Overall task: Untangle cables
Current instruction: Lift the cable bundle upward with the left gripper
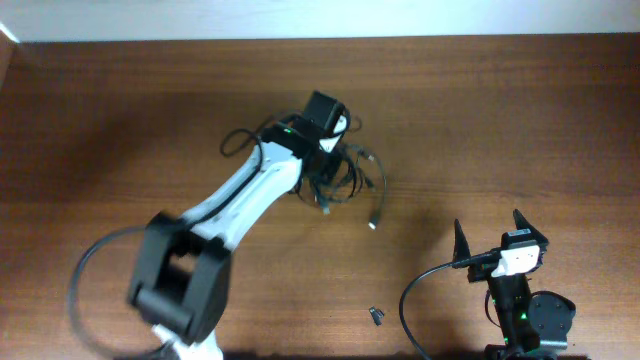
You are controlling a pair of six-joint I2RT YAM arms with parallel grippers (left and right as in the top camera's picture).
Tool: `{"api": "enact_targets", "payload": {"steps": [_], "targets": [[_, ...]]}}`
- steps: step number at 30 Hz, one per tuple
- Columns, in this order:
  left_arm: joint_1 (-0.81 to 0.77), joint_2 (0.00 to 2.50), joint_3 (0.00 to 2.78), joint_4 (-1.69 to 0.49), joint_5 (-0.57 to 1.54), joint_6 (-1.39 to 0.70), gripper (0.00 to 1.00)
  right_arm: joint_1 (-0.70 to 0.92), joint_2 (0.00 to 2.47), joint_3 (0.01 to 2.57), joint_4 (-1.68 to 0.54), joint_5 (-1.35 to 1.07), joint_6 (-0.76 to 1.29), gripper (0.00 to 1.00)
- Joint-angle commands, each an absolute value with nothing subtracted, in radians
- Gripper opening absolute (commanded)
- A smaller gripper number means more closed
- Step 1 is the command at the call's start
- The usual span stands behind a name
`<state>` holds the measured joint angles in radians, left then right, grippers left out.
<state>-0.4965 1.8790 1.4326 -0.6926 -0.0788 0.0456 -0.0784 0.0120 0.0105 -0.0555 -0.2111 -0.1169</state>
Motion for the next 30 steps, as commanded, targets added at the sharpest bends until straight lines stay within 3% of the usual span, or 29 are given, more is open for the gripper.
{"api": "enact_targets", "payload": {"steps": [1,7,16,23,27,30], "targets": [[-0.495,1.657,1.475,-0.69,-0.07,0.324,0.0,-0.074,0.004,0.006,-0.062,-0.21,-0.123,0.99],[-0.495,1.486,1.475,-0.693,-0.07,0.4,0.0,-0.074,0.004,0.006,-0.062,-0.21,-0.123,0.99],[-0.496,1.459,1.475,-0.795,-0.062,0.604,0.0,-0.074,0.004,0.006,-0.062,-0.21,-0.123,0.99],[-0.496,1.372,1.475,-0.84,0.224,0.754,0.0,-0.074,0.006,0.006,-0.061,-0.211,-0.121,0.99],[-0.495,1.319,1.475,-0.864,0.252,0.805,0.0,-0.074,0.006,0.019,-0.017,-0.292,0.062,0.99],[-0.496,1.301,1.475,-0.903,0.252,0.863,0.0,-0.073,0.006,0.106,-0.032,-0.443,0.072,0.99]]}}
